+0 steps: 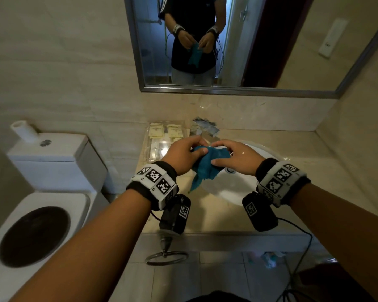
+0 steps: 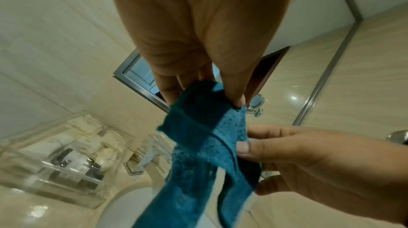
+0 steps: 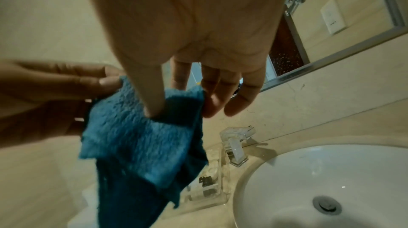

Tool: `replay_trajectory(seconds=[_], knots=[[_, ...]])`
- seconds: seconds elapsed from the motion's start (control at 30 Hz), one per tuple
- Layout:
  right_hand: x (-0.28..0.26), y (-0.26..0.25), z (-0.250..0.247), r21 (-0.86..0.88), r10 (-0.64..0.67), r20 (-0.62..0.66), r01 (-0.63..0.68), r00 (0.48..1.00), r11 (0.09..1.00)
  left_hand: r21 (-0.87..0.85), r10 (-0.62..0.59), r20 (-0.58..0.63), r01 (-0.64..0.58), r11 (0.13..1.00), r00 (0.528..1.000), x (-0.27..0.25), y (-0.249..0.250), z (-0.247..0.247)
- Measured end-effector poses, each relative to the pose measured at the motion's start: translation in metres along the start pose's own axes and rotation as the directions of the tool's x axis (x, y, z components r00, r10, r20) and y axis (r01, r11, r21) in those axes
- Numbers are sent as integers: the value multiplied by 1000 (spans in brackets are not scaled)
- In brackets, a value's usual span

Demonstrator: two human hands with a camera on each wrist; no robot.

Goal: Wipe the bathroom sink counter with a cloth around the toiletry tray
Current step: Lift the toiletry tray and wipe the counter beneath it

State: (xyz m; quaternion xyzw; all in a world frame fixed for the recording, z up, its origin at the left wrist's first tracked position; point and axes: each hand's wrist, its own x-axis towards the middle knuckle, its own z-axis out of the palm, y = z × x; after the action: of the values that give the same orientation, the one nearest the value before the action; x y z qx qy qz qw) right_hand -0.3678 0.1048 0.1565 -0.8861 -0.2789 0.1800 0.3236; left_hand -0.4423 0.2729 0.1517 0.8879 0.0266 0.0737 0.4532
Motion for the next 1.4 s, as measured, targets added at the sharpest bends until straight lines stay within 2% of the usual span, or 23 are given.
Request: replay_trajectory(seconds=[0.07, 0.13, 0.23, 0.3, 0.43, 0.53, 0.63, 0.73, 0.8, 0.87, 0.93, 1.0, 1.07, 1.17, 1.23, 1.4], knots=[[6, 1, 5, -68, 6, -46, -9, 999, 998, 17, 9, -36, -9, 1000, 999, 0, -4, -5], [14, 5, 10, -108, 0, -109, -12, 994, 994, 95, -37, -29, 39, 995, 999, -2, -15, -13], [21, -6, 19, -60, -33, -123, 26, 992, 998, 150, -110, 121, 92, 984, 987, -7, -33, -23], [27, -16, 26, 34, -56, -127, 60, 990, 998, 126, -101, 177, 79, 989, 979, -11, -40, -28], [36, -39, 40, 202, -105, -82, 120, 991, 972, -16, -93, 44, 94, 995, 995, -13, -53, -43], [44, -51, 50, 244, -101, -36, 107, 994, 964, -72, -120, 90, 126, 989, 989, -13, -61, -54], [49, -64, 62, 346, -43, -77, 67, 996, 936, -53, -129, 93, 134, 990, 987, -12, -66, -58], [55, -75, 74, 306, 42, -168, 12, 985, 952, -65, -134, 31, 136, 989, 990, -11, -72, -64], [56, -82, 81, 305, 95, -185, -35, 978, 952, -90, -162, 8, 162, 983, 987, -9, -78, -70], [56, -89, 86, 406, 122, -92, -74, 988, 911, -120, -180, -31, 175, 977, 983, -8, -83, -77], [53, -96, 93, 483, 83, 17, -81, 996, 872, -191, -204, -78, 186, 964, 976, -6, -89, -81], [52, -97, 100, 414, 31, 40, -44, 999, 909, -257, -221, -95, 190, 948, 971, -5, -89, -83], [55, -96, 107, 293, 26, -7, -23, 1000, 956, -351, -241, -71, 202, 914, 968, -5, -88, -82], [61, -95, 110, 210, 42, -106, -19, 993, 977, -450, -259, 1, 232, 862, 966, 0, -89, -78], [66, -92, 106, 163, 35, -118, -15, 992, 987, -418, -247, 5, 227, 880, 969, 7, -93, -76], [89, -74, 95, 125, 3, -41, 2, 999, 992, -249, -190, 9, 186, 950, 982, 27, -108, -72]])
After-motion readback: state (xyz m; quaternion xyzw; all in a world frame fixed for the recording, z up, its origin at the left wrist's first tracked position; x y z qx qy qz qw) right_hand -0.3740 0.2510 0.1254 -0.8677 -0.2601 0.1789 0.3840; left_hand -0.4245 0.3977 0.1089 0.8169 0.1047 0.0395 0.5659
